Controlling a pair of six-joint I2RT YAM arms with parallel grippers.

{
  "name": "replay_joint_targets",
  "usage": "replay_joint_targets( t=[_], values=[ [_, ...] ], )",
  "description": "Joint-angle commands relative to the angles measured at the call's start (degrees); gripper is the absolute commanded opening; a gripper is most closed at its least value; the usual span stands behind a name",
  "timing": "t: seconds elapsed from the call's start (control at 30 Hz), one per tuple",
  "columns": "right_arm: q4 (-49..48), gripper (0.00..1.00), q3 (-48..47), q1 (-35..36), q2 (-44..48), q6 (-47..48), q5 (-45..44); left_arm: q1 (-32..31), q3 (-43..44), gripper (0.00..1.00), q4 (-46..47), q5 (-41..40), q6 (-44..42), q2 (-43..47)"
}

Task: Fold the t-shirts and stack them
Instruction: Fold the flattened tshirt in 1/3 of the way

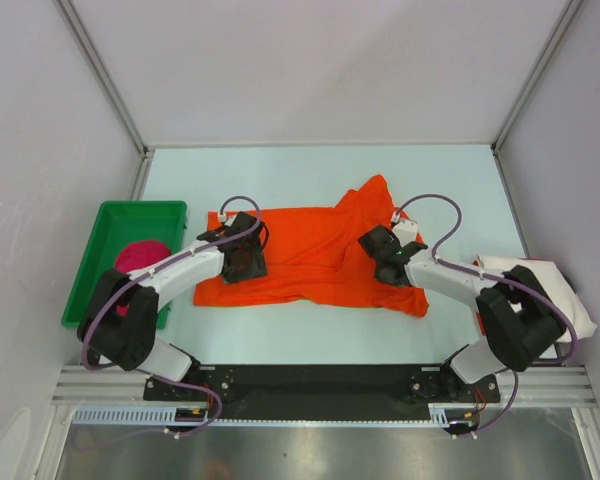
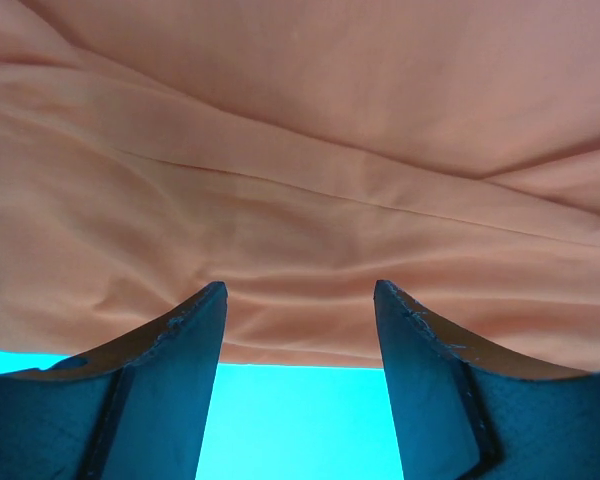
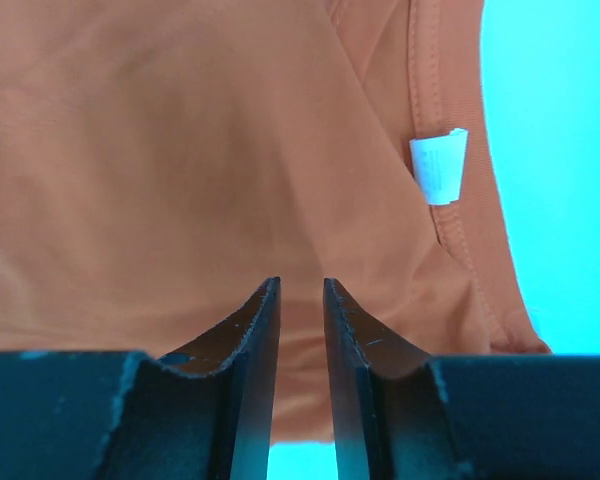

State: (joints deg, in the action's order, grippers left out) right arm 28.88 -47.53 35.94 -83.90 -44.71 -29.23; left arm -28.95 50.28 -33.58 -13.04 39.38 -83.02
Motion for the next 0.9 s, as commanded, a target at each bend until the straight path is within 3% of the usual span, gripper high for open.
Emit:
replay_joint_targets(
  t=[0.0, 0.37, 0.87],
  values=[
    [-3.04, 0.29, -2.74, 0.09, -4.16, 0.5, -0.21, -0.41, 0.87, 0.66, 1.94, 1.0, -1.58, -2.57],
    [-1.55, 0.29, -6.17, -6.14, -11.64, -0.03, 3.39, 0.38, 5.44, 0.65, -0.78, 0.55, -1.85, -13.03],
    [0.21, 0.29, -8.99, -18.54, -21.31, 3.31, 13.41, 7.68, 5.27, 0.66, -1.49, 3.63, -3.16, -15.24]
  ],
)
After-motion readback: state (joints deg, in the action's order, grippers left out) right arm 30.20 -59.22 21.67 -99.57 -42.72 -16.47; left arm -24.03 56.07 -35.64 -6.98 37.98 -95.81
